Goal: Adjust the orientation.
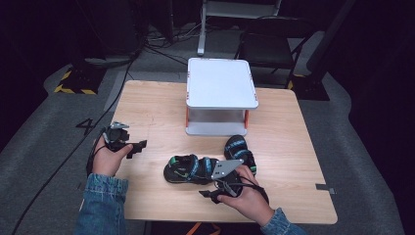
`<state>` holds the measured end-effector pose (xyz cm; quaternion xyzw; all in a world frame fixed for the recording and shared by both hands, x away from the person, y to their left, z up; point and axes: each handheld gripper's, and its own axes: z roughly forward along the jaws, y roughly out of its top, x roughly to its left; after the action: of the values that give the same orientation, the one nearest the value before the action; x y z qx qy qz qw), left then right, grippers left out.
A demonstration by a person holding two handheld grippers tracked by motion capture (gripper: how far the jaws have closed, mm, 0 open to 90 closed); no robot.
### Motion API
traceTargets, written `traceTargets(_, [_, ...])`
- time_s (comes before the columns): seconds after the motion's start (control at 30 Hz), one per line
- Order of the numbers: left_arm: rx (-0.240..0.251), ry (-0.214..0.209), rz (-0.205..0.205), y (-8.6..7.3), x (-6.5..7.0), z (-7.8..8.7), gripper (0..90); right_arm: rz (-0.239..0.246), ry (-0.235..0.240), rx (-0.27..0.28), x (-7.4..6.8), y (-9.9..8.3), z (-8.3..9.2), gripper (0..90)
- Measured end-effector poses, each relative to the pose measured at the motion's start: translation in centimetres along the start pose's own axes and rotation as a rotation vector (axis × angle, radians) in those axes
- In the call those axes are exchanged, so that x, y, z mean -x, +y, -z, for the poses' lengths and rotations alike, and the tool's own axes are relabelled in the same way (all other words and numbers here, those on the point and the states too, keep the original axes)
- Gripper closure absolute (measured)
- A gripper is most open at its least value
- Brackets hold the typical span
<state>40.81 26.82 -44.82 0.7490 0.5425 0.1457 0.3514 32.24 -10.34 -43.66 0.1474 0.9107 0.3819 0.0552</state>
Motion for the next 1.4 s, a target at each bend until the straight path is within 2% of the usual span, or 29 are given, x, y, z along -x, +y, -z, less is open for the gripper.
traceTargets(0.07, [-0.004,0.002,-0.005,-0.1,0.0,0.0,21.9,-0.011,-0.017,0.022,0.3,0.3,0.5,40.5])
traceTargets(0.17, [-0.006,0.008,0.001,-0.4,-0.1,0.2,21.9,-0.037,-0.072,0.055,1.0,0.9,1.1,39.7])
traceTargets(0.27, [-0.011,0.014,-0.004,-0.7,-0.2,0.4,21.9,-0.060,-0.104,0.083,1.6,1.8,1.0,38.6])
traceTargets(0.37, [-0.011,0.020,0.004,-1.1,-0.4,0.6,21.9,-0.090,-0.103,0.085,1.8,2.5,0.2,38.5])
traceTargets(0.5, [-0.014,0.029,0.006,-1.5,-0.7,0.9,22.0,-0.157,-0.087,0.077,2.2,3.2,-1.5,38.3])
traceTargets(0.63, [-0.013,0.029,0.015,-1.7,-0.7,1.1,22.0,-0.214,-0.131,0.080,2.8,3.7,-2.6,33.2])
traceTargets(0.7, [-0.017,0.029,0.009,-1.7,-0.8,1.1,22.0,-0.259,-0.139,0.090,3.2,4.0,-3.1,33.2])
traceTargets(0.77, [-0.018,0.028,0.009,-1.8,-0.8,1.1,22.0,-0.285,-0.146,0.076,3.5,4.2,-3.5,32.8])
traceTargets(0.8, [-0.018,0.028,0.009,-1.8,-0.8,1.1,22.0,-0.293,-0.144,0.065,3.6,4.2,-3.8,31.9])
traceTargets(0.93, [-0.025,0.026,0.011,-1.8,-0.7,0.9,22.0,-0.374,-0.090,0.045,3.5,4.1,-5.3,33.3])
traceTargets(1.0, [-0.024,0.030,0.011,-1.8,-0.7,0.9,22.0,-0.375,-0.094,0.035,3.1,4.1,-5.8,37.3])
traceTargets(1.07, [-0.025,0.029,0.008,-1.8,-0.7,0.9,22.0,-0.372,-0.076,0.020,3.0,4.1,-5.8,47.8])
traceTargets(1.1, [-0.025,0.029,0.008,-1.8,-0.7,0.9,22.0,-0.372,-0.076,0.020,3.0,4.1,-5.8,47.8])
traceTargets(1.13, [-0.026,0.027,0.009,-1.8,-0.6,0.8,22.0,-0.353,-0.037,0.012,3.0,4.2,-5.5,64.1])
traceTargets(1.17, [-0.027,0.026,0.009,-1.8,-0.6,0.8,22.0,-0.348,-0.008,0.009,2.9,4.2,-5.4,66.5])
traceTargets(1.2, [-0.027,0.025,0.010,-1.8,-0.6,0.8,22.0,-0.329,-0.003,0.005,2.8,4.3,-5.4,67.5])
traceTargets(1.23, [-0.026,0.025,0.009,-1.8,-0.6,0.8,22.0,-0.293,-0.011,0.001,2.4,4.5,-5.4,68.2])
traceTargets(1.3, [-0.023,0.029,0.010,-1.8,-0.7,0.9,22.0,-0.253,-0.026,0.011,2.1,4.8,-5.0,68.3])
traceTargets(1.4, [-0.024,0.030,0.008,-1.8,-0.8,0.8,22.0,-0.201,-0.081,0.056,2.2,5.7,-3.0,68.3])
